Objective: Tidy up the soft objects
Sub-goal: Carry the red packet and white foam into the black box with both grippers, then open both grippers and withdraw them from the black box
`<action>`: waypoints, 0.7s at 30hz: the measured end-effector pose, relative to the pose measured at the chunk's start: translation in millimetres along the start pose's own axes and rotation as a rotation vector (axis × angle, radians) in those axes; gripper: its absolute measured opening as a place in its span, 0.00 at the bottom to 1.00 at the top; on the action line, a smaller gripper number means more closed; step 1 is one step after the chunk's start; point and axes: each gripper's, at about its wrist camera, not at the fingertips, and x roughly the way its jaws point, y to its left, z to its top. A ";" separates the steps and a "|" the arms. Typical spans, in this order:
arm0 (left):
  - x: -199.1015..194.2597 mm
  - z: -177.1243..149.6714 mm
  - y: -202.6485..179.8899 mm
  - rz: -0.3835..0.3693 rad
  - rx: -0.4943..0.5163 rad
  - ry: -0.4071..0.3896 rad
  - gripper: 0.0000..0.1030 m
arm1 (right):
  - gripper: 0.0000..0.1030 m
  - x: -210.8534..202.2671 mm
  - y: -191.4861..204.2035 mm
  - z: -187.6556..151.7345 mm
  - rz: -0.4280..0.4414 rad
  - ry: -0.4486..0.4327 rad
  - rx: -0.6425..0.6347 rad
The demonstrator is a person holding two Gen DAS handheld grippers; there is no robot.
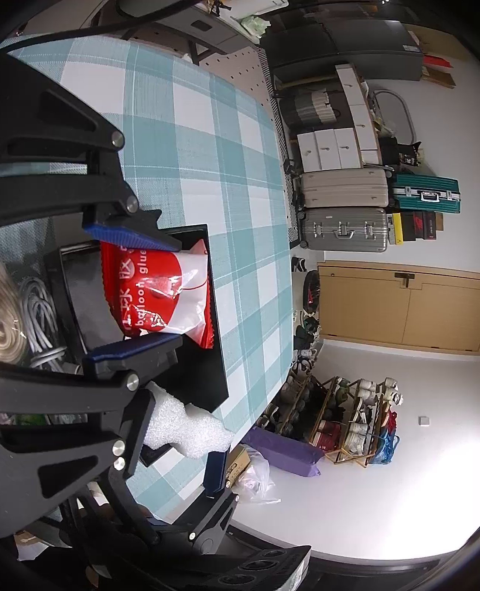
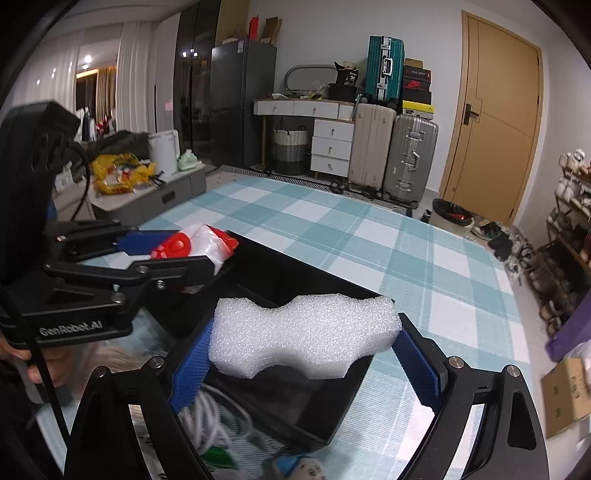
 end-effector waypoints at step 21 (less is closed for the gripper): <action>-15.8 -2.1 -3.0 0.012 -0.002 -0.031 0.92 | 0.99 -31.1 -11.0 -10.8 0.032 -0.046 0.050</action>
